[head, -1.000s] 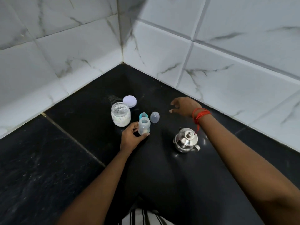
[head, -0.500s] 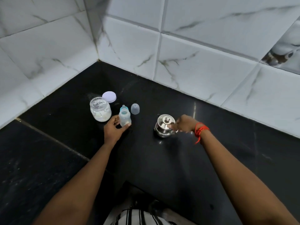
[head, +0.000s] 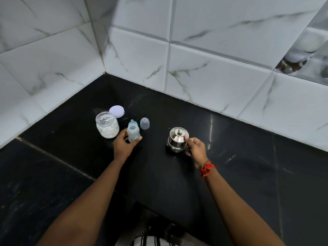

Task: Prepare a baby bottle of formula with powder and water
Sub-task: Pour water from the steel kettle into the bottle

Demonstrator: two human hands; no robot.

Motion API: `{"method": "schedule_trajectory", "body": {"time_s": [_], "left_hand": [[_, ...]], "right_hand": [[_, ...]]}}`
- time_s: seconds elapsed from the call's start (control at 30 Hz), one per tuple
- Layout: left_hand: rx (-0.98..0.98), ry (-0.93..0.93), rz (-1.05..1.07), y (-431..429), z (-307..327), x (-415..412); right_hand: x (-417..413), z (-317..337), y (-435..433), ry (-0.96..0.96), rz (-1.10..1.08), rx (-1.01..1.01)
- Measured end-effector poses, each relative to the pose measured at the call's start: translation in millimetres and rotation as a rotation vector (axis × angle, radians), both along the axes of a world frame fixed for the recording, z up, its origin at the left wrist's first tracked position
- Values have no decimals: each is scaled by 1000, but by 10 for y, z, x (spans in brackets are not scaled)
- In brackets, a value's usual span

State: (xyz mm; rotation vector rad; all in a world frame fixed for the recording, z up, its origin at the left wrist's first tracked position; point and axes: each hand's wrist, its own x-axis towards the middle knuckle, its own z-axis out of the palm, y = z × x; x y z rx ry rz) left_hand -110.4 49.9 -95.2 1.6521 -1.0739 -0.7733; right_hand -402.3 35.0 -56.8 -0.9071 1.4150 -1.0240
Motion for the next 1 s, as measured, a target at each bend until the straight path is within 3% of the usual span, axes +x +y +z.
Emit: {"method": "schedule_trajectory", "body": {"time_s": [0.27,0.6,1.0], "left_hand": [[-111,58,-29,-93,126,-143],[-206,2,-175,-160,377,-657],[-157,41,-194,-276,294,-882]], "right_hand": [[-67,542,-251,-21,-58,-178],[-111,2236,-596,82,7,-508],[-14,2788,-839,500,166,-640]]}}
